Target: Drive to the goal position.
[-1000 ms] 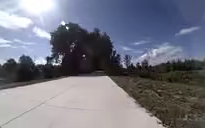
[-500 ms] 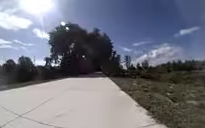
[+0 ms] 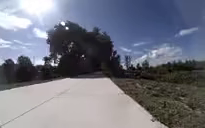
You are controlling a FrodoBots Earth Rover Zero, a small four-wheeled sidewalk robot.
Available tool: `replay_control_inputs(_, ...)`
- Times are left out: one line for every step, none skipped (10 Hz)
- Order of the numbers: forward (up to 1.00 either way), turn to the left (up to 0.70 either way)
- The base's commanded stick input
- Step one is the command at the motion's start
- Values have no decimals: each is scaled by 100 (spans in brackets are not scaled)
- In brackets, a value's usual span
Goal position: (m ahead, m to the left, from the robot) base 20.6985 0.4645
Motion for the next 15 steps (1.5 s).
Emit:
replay_control_inputs(85, 0)
replay_control_inputs(85, 0)
replay_control_inputs(85, 0)
replay_control_inputs(85, 0)
replay_control_inputs(85, 0)
replay_control_inputs(85, 0)
replay_control_inputs(85, 0)
replay_control_inputs(85, 16)
replay_control_inputs(85, 25)
replay_control_inputs(85, 0)
replay_control_inputs(85, 0)
replay_control_inputs(85, 0)
replay_control_inputs(85, 0)
replay_control_inputs(85, 0)
replay_control_inputs(85, 0)
